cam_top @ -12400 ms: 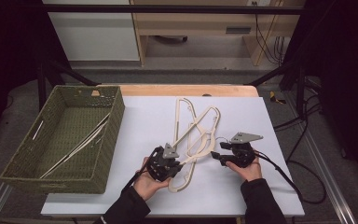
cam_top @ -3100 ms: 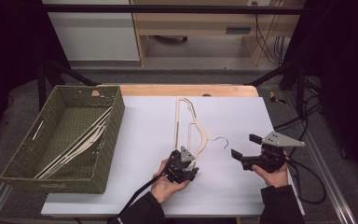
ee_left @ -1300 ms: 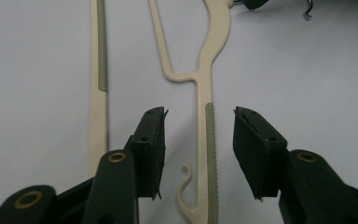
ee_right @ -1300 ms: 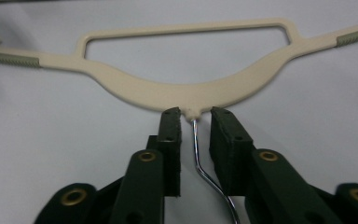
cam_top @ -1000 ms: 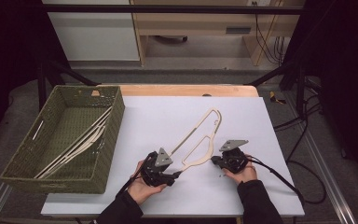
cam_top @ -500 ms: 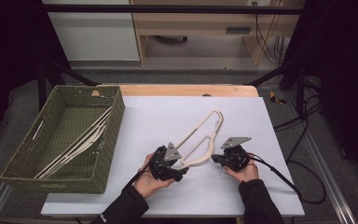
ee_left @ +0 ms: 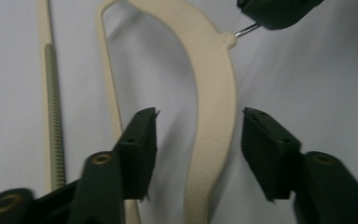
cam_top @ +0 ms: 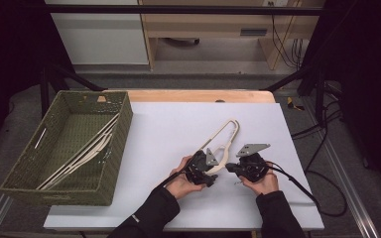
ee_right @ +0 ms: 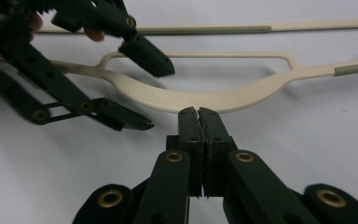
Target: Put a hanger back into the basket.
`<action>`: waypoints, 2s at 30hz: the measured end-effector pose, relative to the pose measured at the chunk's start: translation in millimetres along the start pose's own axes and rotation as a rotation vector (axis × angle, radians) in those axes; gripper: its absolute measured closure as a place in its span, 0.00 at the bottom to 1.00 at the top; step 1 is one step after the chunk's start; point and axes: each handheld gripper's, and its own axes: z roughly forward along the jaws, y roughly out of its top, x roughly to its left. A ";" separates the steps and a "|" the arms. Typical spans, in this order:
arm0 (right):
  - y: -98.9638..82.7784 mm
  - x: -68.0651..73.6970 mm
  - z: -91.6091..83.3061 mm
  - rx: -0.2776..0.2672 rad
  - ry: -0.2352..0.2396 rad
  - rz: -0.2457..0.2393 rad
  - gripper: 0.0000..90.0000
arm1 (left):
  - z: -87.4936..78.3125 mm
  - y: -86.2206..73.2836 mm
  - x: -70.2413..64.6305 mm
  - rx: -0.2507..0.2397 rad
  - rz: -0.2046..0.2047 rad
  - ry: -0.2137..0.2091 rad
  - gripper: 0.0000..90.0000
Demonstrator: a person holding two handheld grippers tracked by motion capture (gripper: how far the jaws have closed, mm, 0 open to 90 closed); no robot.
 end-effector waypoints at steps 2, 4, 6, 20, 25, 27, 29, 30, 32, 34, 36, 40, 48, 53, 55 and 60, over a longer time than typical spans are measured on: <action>1.4 1.5 -1.0 -0.009 -0.002 0.003 1.00 | 0.3 -1.0 1.4 0.018 0.003 -0.001 0.68; 2.0 1.3 -2.4 -0.014 -0.002 -0.015 1.00 | -2.1 -0.8 0.3 0.008 0.002 -0.027 0.76; 2.4 1.7 -3.2 -0.015 0.001 -0.007 0.99 | -3.9 0.1 -4.2 0.009 0.031 0.006 0.80; -9.9 -18.6 -91.6 -0.486 -0.078 0.135 0.35 | -47.9 -1.2 3.6 -0.078 0.013 0.040 0.89; -21.6 -27.8 -103.4 -0.523 -0.131 0.187 0.25 | -66.5 -7.1 16.2 -0.087 -0.015 0.093 0.91; -25.2 -32.0 -103.5 -0.515 -0.140 0.194 0.22 | -72.6 -9.9 22.3 -0.103 -0.047 0.111 0.93; -26.9 -33.9 -101.5 -0.506 -0.142 0.204 0.20 | -77.2 -12.6 27.9 -0.114 -0.073 0.133 0.94; -27.6 -34.6 -99.0 -0.493 -0.146 0.204 0.18 | -83.2 -16.3 34.7 -0.132 -0.106 0.149 0.95; -27.7 -34.8 -97.7 -0.490 -0.145 0.200 0.18 | -85.4 -17.5 36.5 -0.143 -0.116 0.153 0.96; -27.5 -34.2 -95.5 -0.479 -0.139 0.200 0.16 | -93.2 -20.6 41.7 -0.171 -0.136 0.138 0.96; -27.6 -33.9 -94.0 -0.471 -0.138 0.193 0.15 | -101.5 -22.4 43.6 -0.186 -0.139 0.133 0.96; -27.6 -32.8 -93.5 -0.466 -0.145 0.190 0.14 | -123.2 -24.1 44.3 -0.222 -0.131 0.149 0.96; -26.1 -29.0 -93.9 -0.466 -0.150 0.185 0.06 | -181.9 -22.5 51.5 -0.313 -0.130 0.127 0.96; -26.0 -27.7 -94.7 -0.475 -0.146 0.187 0.05 | -210.7 -21.3 61.4 -0.329 -0.130 0.127 0.96; -25.9 -27.6 -94.5 -0.474 -0.144 0.188 0.05 | -222.5 -22.2 66.9 -0.336 -0.129 0.138 0.96; -26.4 -27.7 -95.1 -0.478 -0.141 0.183 0.03 | -258.9 -31.6 88.7 -0.354 -0.141 0.180 0.96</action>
